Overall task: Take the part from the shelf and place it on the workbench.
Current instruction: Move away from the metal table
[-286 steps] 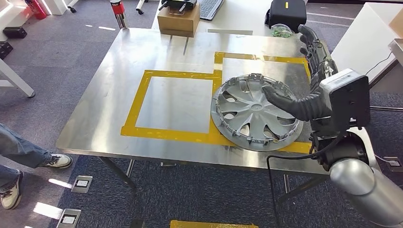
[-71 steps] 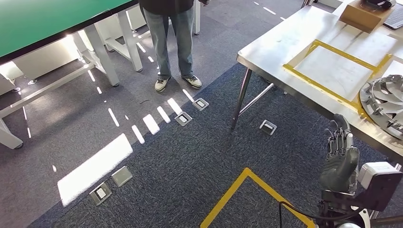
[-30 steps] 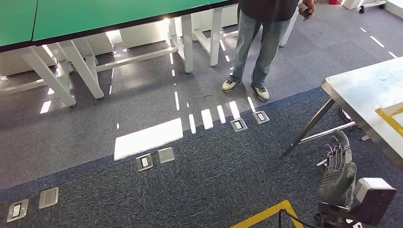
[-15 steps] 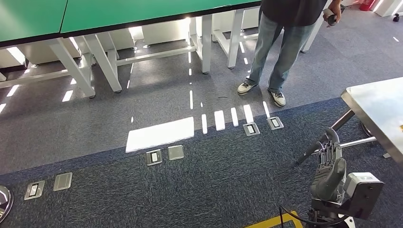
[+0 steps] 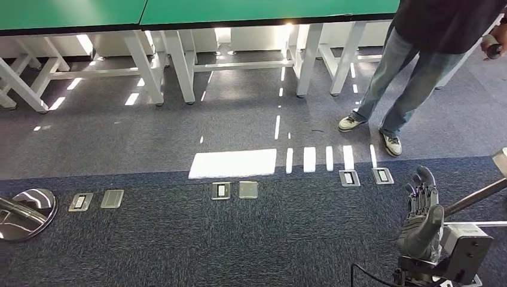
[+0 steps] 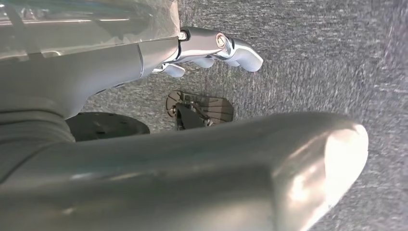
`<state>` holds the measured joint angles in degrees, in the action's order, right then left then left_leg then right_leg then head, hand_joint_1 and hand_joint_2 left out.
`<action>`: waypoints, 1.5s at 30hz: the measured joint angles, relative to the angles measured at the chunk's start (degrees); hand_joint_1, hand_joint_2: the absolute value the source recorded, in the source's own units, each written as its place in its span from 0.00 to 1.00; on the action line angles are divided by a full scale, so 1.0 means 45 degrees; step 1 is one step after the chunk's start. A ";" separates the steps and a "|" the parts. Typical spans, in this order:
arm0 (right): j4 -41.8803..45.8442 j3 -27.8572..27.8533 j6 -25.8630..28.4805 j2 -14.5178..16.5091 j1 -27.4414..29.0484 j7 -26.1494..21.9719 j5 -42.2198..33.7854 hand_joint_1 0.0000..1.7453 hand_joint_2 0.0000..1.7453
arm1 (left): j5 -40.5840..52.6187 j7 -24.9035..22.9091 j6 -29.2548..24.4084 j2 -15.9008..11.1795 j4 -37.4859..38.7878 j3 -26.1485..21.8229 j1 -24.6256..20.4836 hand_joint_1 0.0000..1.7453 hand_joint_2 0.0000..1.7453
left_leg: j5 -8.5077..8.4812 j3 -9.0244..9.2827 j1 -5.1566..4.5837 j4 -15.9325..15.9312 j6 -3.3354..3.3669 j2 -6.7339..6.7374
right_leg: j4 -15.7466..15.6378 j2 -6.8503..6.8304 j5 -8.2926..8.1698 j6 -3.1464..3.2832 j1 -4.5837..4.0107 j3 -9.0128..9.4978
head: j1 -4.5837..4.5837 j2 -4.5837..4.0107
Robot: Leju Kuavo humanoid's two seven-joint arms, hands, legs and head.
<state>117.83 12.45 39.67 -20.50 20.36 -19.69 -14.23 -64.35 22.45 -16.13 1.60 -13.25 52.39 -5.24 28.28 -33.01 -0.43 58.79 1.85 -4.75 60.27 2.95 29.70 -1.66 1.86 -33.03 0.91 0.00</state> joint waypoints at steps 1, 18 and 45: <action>-0.0012 0.0010 0.0000 0.0001 -0.0025 0.0010 0.0000 0.00 0.00 | -0.0011 0.0014 0.0000 0.0000 0.0000 0.0000 -0.0002 0.00 0.00 | 0.0002 -0.0074 0.0010 0.0056 -0.0076 -0.0119 | -0.0261 0.0170 -0.0001 0.0038 0.0009 0.0110 | 0.0008 0.0000; -0.0175 0.0237 -0.0005 0.0012 -0.0511 0.0355 0.0155 0.00 0.00 | -0.0145 0.0092 -0.0108 -0.0018 0.0000 0.0005 -0.0011 0.00 0.00 | 0.0168 -0.0009 -0.0064 0.0077 -0.0173 0.1481 | -0.0490 -0.1981 0.0210 0.0251 -0.0268 0.0481 | -0.0274 0.0000; -1.1591 -0.0342 -0.3504 0.1329 -0.2221 -0.2347 -0.7101 0.00 0.00 | -0.0483 -0.0073 -0.0313 -0.0006 0.0000 0.0279 0.0050 0.00 0.00 | 0.0201 -0.0310 0.0004 0.0782 -0.0387 0.1363 | -0.0520 -0.1612 0.0097 0.0543 -0.0215 0.0308 | -0.0230 0.0000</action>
<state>65.67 10.91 23.90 -14.52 10.36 -30.25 -46.19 -66.53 22.12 -17.54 1.57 -13.25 53.65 -5.01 29.18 -34.40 -0.41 62.31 0.11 1.39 57.93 -4.30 30.13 0.78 0.90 -31.64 -0.12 0.00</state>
